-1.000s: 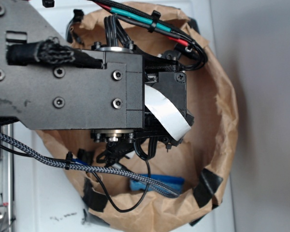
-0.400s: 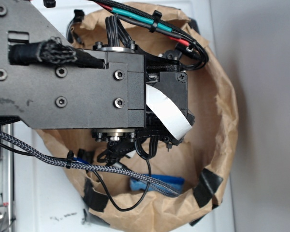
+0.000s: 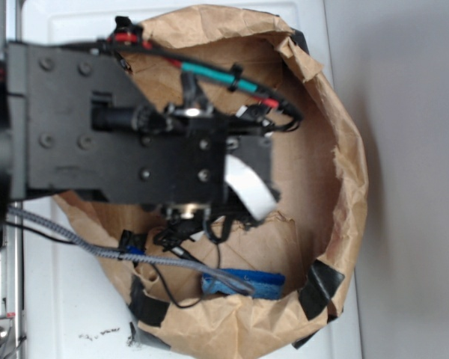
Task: Grab the wood chip.
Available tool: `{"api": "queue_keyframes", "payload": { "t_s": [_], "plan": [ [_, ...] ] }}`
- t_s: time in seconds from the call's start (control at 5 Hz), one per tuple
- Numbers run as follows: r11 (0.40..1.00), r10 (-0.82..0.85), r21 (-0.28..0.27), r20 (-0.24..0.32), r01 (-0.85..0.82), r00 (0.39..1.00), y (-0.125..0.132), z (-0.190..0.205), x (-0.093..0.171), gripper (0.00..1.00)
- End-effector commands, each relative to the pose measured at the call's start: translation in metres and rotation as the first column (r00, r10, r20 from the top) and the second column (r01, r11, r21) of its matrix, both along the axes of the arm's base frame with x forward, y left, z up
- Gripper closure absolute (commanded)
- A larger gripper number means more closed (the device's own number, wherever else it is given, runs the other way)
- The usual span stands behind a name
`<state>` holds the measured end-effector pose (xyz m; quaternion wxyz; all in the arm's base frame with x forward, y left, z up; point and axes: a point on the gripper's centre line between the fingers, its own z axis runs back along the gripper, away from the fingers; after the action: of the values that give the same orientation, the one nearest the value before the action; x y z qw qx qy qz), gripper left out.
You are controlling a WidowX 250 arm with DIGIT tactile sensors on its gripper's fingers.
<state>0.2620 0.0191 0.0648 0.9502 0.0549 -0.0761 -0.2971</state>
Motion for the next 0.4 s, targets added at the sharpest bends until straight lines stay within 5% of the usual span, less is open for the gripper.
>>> {"api": "queue_keyframes", "payload": {
  "t_s": [0.0, 0.2],
  "plan": [
    [1.0, 0.01, -0.007, 0.033, -0.01, 0.999, 0.019, -0.017, 0.014, 0.0],
    [0.996, 0.032, -0.082, -0.039, -0.035, 0.999, 0.038, -0.017, 0.032, 0.0]
  ]
}}
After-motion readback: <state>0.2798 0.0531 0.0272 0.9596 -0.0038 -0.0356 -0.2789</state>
